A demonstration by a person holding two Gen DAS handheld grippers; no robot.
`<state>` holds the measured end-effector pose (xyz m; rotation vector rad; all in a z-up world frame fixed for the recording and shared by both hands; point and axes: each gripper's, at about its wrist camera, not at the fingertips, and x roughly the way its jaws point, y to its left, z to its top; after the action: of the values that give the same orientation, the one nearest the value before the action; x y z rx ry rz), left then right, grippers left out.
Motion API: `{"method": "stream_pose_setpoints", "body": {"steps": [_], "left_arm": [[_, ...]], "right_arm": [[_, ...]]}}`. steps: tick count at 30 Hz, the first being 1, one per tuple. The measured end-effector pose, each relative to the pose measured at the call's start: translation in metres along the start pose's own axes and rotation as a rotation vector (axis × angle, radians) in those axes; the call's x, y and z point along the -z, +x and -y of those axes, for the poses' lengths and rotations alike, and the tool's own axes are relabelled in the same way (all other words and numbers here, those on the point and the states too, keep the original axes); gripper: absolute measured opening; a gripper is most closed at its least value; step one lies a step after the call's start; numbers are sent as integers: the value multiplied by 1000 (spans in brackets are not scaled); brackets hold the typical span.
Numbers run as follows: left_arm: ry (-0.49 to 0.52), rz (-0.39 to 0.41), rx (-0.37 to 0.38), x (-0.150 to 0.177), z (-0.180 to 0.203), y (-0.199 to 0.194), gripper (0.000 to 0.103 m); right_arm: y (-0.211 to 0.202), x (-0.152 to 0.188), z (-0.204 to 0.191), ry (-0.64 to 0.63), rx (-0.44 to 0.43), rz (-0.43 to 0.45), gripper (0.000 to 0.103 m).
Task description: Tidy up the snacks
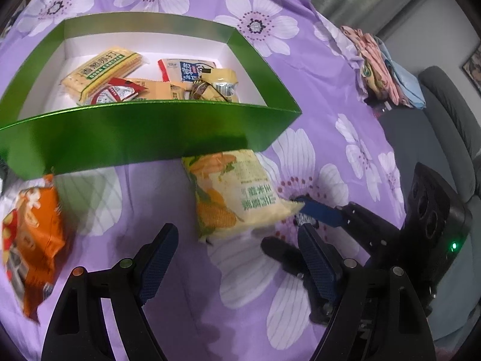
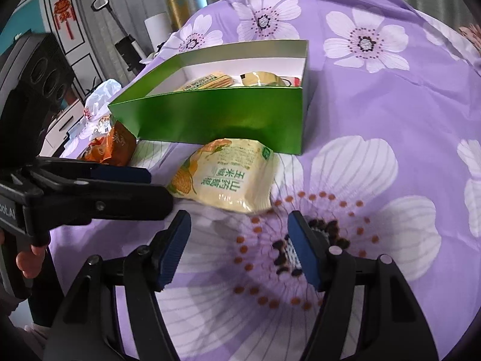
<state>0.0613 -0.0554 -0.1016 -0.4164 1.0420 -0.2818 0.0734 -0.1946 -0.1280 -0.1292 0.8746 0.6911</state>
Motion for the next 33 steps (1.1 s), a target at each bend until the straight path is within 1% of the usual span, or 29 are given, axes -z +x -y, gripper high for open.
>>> {"method": "stream_pose_setpoints", "body": {"steps": [8,10,12,14,16,17,19,21,22,27,30,33], "left_arm": [[-4,-24,-7,-9,-3,16,82],[9,-32,-16,-11,-4,19,82],[19,-33,-21,-14,-3,21,81],[29,-30,-24,-17,-3,22,74],[36,-35,-13,-18,-1,23,64],[38,-39,-3,-19,-1,25,61],[35,-38,-12,-19,-2,27,59],[25,-39,-4,-21,-3,28,53],[24,-38,-2,-21,-3,28,51],[31,-31,-13,-21,0,28,45],[41,-25,-21,-20,3,26,45],[45,-21,-22,-18,4,22,45]], "right_arm": [[16,-13,1,-16,-38,-19,66],[20,-15,3,-10,-57,-31,62],[24,-17,5,-1,-71,-38,61],[25,-20,6,0,-83,-40,58],[26,-21,5,-2,-88,-44,55],[27,-22,5,-4,-90,-45,53],[29,-22,3,-16,-87,-53,49],[29,-22,1,-26,-83,-55,46],[29,-22,0,-35,-77,-55,43],[31,-24,-6,-81,-55,-68,37],[31,-25,-8,-99,-43,-64,35],[29,-24,-9,-89,-50,-58,33]]}}
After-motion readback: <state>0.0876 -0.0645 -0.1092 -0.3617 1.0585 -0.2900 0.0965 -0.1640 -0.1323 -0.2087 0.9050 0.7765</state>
